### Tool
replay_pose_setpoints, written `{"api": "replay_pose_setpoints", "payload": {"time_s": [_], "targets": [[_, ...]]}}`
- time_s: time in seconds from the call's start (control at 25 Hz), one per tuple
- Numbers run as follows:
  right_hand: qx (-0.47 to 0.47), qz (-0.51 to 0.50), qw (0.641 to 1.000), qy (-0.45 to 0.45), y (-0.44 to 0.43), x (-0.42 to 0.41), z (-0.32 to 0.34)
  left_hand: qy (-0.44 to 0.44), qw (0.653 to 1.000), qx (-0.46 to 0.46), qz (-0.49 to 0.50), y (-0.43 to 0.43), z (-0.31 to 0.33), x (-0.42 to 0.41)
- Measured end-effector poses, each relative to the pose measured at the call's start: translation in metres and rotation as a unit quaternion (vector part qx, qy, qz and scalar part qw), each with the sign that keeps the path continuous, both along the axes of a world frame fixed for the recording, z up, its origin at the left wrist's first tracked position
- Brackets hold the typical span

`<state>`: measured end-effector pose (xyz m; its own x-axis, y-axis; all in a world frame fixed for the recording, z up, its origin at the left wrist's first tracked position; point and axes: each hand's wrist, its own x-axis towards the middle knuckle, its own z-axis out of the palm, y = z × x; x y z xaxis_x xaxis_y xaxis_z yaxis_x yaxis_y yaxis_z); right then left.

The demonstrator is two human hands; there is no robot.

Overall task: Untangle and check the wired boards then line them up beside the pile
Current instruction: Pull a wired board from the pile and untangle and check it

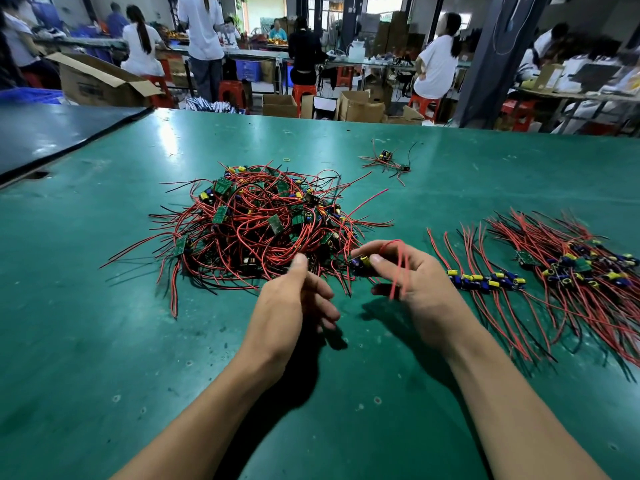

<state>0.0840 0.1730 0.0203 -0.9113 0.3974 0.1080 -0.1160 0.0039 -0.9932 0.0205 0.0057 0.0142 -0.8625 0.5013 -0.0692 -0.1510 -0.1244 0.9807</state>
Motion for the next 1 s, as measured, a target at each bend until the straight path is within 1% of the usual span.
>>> {"api": "replay_pose_setpoints", "payload": {"time_s": [0.08, 0.12, 0.24, 0.28, 0.44, 0.6, 0.72, 0.84, 0.92, 1.0], "targets": [[-0.032, 0.04, 0.999, 0.017, -0.002, 0.0, 0.002, 0.007, 1.0, -0.014, -0.025, 0.001, -0.001, 0.001], [-0.053, 0.066, 0.996, 0.02, -0.003, 0.0, 0.002, -0.002, 0.999, -0.005, -0.034, 0.003, -0.002, 0.002], [-0.075, 0.129, 0.989, 0.009, -0.012, -0.001, -0.001, -0.073, 0.994, 0.047, -0.061, 0.004, -0.002, 0.001], [-0.079, 0.14, 0.987, 0.01, -0.014, -0.001, -0.003, -0.082, 0.993, 0.053, -0.069, 0.004, -0.002, 0.0], [-0.111, 0.133, 0.985, 0.019, -0.018, -0.002, -0.001, -0.085, 0.989, 0.062, -0.105, 0.001, -0.004, -0.002], [-0.168, 0.116, 0.979, -0.023, -0.019, -0.001, 0.0, -0.079, 0.985, 0.082, -0.133, 0.002, -0.009, -0.001], [-0.162, 0.071, 0.983, -0.052, -0.018, -0.003, 0.0, -0.047, 0.988, 0.054, -0.139, 0.0, -0.01, -0.001], [-0.154, 0.051, 0.985, -0.061, -0.018, -0.004, 0.002, -0.033, 0.988, 0.041, -0.149, 0.001, -0.011, -0.001], [-0.166, 0.042, 0.984, -0.058, -0.018, -0.004, 0.003, -0.047, 0.985, 0.044, -0.159, 0.001, -0.013, 0.0], [-0.17, 0.036, 0.984, -0.048, -0.017, -0.004, 0.003, -0.08, 0.979, 0.061, -0.176, 0.001, -0.011, 0.0]]}}
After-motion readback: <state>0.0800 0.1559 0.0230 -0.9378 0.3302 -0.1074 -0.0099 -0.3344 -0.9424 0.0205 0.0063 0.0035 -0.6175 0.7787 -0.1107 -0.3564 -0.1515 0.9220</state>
